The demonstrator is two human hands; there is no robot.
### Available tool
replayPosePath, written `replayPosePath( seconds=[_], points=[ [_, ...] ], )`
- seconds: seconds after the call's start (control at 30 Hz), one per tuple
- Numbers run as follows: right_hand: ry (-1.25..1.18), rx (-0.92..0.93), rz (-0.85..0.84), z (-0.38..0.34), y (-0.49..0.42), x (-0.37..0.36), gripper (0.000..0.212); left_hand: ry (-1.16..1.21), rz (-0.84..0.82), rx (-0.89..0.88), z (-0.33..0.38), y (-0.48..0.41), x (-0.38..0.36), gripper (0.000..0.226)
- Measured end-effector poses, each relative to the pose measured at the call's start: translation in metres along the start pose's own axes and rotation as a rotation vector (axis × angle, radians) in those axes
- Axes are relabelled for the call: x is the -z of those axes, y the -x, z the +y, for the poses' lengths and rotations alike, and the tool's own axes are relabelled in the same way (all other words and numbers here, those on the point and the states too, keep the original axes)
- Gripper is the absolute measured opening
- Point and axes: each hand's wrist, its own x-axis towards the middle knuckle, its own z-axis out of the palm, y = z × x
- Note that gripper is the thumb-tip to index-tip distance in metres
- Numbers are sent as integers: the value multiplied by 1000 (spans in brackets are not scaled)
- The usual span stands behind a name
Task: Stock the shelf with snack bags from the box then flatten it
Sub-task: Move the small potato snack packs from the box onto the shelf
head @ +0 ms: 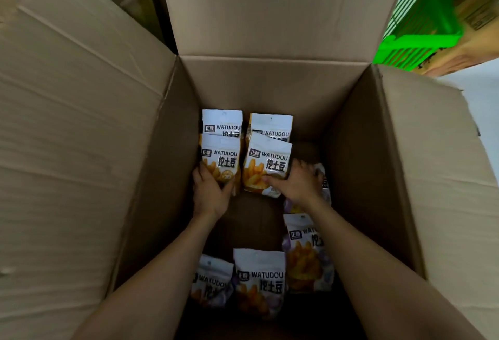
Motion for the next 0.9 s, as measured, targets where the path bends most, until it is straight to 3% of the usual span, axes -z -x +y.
replayPosePath(
  seconds=[0.13, 0.23, 0.4, 0.5, 0.6, 0.73, 0.9],
  points=[
    [-49, 0, -60, 8, -14, -19, 106, 101, 74, 10, -5, -10, -14, 95],
    [-52, 24, -36, 7, -14, -25, 92, 188, 87, 31, -9, -16, -19, 93],
    [-390, 15, -27, 8, -22, -39, 92, 284, 86, 90, -8, -19, -14, 91],
    [-592, -6, -13, 7, -12, -26, 75, 306, 61, 164, -4, -15, -13, 99],
    [-681, -28, -52, 13, -9, -15, 61, 280, 17, 173, -3, -10, -13, 91],
    [-742, -52, -91, 16, -7, -9, 59, 319, -8, 168, 1, -4, -7, 89],
    [-826, -74, -112, 10, 7, -2, 61, 540, -90, 161, 8, 6, 14, 80]
  ],
)
